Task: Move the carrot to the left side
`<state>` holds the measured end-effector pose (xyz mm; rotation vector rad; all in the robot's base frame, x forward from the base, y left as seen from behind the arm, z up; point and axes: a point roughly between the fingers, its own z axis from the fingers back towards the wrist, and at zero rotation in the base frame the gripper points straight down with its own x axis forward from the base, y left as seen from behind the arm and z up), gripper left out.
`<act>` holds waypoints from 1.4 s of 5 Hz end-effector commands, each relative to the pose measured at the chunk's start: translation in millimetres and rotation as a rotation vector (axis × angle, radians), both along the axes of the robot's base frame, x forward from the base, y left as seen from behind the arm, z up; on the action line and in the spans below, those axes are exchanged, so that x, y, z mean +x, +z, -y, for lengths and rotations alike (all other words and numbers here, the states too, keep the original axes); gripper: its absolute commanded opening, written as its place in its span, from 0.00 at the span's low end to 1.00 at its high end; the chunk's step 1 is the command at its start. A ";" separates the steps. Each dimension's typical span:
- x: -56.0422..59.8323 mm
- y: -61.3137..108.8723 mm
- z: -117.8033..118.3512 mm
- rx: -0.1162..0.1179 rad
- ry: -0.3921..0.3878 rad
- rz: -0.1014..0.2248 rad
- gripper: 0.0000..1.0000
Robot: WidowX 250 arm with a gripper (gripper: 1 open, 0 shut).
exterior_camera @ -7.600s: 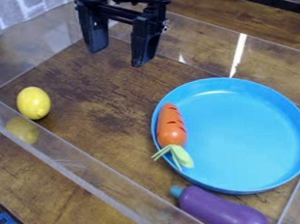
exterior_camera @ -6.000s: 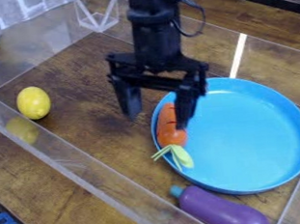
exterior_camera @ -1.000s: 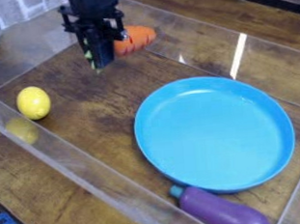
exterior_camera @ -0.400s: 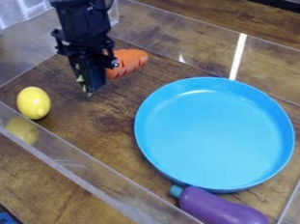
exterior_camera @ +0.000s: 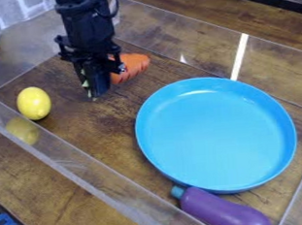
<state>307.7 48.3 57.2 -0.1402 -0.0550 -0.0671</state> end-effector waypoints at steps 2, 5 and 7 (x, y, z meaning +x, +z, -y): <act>19.9 6.5 12.0 0.026 0.057 0.070 0.00; -12.2 5.7 -42.3 0.060 -0.013 0.030 0.00; -17.1 1.4 -55.6 0.063 -0.115 0.008 0.00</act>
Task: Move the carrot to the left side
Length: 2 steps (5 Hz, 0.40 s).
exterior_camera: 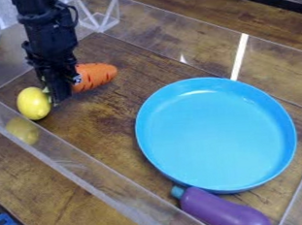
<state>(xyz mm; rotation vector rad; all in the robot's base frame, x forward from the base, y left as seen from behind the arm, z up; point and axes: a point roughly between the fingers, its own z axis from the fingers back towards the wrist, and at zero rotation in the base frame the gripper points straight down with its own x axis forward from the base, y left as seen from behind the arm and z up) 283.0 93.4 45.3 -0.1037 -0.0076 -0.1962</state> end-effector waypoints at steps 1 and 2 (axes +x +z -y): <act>1.2 9.3 -4.3 0.016 0.008 0.036 0.00; -4.9 4.7 2.5 0.011 0.002 0.028 0.00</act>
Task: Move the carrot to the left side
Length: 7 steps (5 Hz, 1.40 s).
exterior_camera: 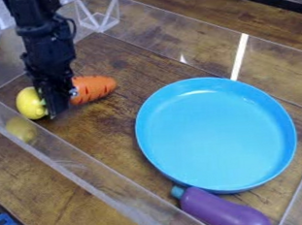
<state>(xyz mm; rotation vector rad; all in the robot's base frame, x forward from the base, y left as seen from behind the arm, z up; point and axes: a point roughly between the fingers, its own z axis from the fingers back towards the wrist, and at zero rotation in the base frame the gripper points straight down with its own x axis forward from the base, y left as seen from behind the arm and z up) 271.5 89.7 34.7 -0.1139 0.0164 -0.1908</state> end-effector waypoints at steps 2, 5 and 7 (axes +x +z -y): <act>9.3 -4.5 11.6 0.001 -0.091 0.070 0.00; -3.1 0.3 36.9 -0.013 -0.069 0.111 0.00; -10.7 -0.1 39.4 -0.016 -0.065 0.144 0.00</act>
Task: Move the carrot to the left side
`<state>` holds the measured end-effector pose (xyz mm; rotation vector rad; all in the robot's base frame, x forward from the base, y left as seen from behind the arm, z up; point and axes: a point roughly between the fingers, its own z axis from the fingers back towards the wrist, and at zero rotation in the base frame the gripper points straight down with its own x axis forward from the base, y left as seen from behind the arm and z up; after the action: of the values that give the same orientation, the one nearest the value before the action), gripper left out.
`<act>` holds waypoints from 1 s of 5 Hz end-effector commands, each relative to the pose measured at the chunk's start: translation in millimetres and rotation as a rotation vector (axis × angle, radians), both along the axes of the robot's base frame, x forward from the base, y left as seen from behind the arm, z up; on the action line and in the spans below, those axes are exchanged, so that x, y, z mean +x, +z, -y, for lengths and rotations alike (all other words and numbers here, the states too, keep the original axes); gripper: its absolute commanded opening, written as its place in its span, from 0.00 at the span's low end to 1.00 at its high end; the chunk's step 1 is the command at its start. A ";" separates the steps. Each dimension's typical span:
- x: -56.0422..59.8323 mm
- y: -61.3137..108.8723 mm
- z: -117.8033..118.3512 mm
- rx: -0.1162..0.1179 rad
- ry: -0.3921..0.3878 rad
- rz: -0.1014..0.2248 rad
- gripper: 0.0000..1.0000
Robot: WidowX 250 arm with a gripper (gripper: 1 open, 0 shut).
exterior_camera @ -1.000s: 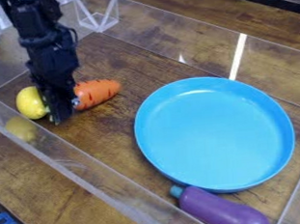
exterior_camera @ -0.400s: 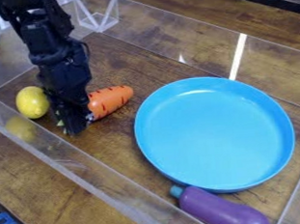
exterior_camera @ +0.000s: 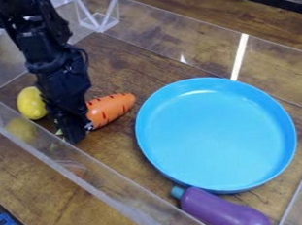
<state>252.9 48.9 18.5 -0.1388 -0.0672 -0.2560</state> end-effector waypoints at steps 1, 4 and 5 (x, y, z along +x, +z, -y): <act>9.5 28.7 -9.7 0.015 0.005 0.077 0.00; 20.3 49.0 -11.4 0.009 0.074 0.118 0.00; 27.4 52.5 0.2 0.003 0.130 0.120 0.00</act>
<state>268.2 46.5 49.1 -0.1425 -0.1148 -0.1293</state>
